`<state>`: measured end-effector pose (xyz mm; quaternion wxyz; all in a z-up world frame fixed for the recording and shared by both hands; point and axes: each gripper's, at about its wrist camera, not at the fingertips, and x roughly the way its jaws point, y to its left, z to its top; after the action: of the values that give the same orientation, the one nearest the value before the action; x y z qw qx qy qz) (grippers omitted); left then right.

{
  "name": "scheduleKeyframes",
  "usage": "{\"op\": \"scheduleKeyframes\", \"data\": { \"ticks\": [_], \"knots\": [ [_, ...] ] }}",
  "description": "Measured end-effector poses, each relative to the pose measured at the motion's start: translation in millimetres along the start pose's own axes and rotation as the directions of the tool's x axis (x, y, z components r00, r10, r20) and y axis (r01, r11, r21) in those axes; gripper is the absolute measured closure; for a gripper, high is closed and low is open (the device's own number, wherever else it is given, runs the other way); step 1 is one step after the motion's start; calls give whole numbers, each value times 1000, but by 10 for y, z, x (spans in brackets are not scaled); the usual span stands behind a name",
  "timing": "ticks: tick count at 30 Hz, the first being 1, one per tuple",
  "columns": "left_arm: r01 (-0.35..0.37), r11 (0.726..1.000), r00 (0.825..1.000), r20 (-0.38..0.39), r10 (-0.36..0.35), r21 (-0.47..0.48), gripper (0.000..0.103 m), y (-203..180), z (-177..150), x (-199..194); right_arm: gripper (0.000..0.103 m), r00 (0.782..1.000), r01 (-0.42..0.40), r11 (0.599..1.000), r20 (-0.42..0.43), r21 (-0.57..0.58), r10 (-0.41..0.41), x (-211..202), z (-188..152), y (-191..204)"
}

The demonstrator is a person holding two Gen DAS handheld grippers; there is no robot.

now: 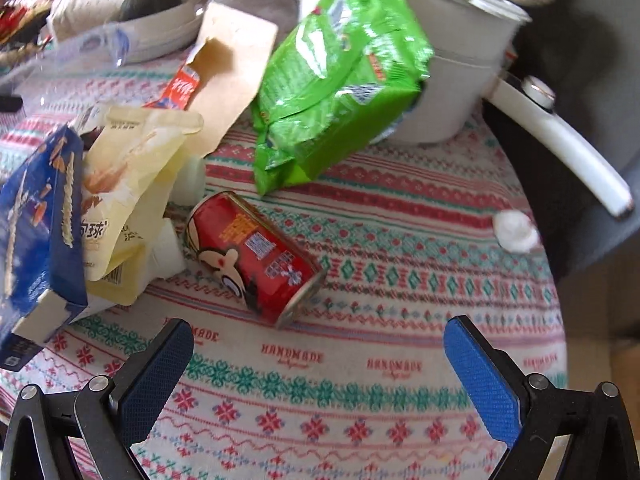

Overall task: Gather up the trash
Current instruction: 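Grasp the red can with the right tool while the left tool holds the bottle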

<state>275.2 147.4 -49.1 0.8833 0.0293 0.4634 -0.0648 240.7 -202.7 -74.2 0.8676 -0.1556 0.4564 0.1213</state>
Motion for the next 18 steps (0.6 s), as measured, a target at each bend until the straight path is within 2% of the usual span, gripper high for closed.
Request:
{"op": "scheduleKeyframes", "data": {
  "ticks": [2, 6, 12, 14, 16, 18],
  "knots": [
    [6, 1000, 1000, 26, -6, 5, 40, -58, -90, -142, 1, 999, -36, 998, -5, -54, 36, 106, 31, 62],
    [25, 999, 999, 43, -26, 24, 40, -199, -314, -347, 2, 999, -46, 986, 1, -162, 47, 306, 54, 154],
    [51, 999, 998, 46, -52, 14, 40, -350, -584, -546, 7, 997, -80, 973, 4, -215, 83, 565, 99, 123],
    [58, 998, 997, 54, -59, 17, 40, -408, -633, -611, 12, 995, -104, 969, -11, -223, 104, 660, 95, 137],
    [66, 998, 996, 61, -67, 11, 40, -455, -689, -669, 26, 992, -125, 967, -23, -224, 123, 712, 82, 178],
    [77, 997, 995, 68, -77, -2, 40, -485, -752, -717, 33, 989, -145, 966, -31, -216, 142, 738, 73, 213]
  ]
}}
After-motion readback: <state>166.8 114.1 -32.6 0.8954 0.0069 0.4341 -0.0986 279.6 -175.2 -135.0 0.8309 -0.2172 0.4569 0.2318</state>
